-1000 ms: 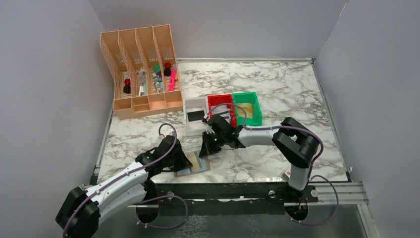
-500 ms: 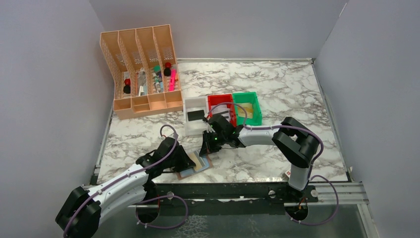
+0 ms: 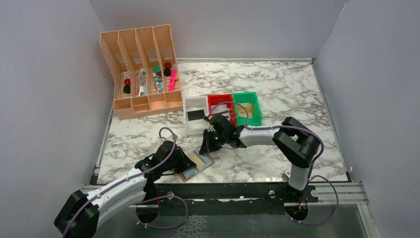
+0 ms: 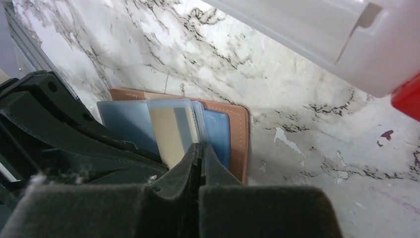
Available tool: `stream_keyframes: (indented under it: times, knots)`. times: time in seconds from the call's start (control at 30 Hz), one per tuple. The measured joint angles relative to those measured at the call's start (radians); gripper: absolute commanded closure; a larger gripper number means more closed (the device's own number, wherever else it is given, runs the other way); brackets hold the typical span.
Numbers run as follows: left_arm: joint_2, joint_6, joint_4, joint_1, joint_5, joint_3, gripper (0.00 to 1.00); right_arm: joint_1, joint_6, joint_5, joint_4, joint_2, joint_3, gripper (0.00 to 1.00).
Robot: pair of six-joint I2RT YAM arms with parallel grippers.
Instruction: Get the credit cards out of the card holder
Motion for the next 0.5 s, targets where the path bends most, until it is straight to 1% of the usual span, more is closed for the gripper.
stream_keyframes:
  times: [0.2, 0.33, 0.5]
  knots:
    - [-0.055, 0.000, -0.045, -0.002, -0.027, 0.000, 1.00, 0.006, 0.018, 0.036, 0.010, -0.016, -0.021, 0.99]
    - [-0.113, -0.001, -0.099, -0.002, -0.062, 0.002, 1.00, 0.017, 0.041, 0.068, 0.031, -0.042, -0.063, 0.99]
    - [-0.158, 0.000, -0.158, -0.002, -0.071, 0.004, 1.00, 0.024, 0.075, 0.099, 0.050, -0.085, -0.127, 0.99]
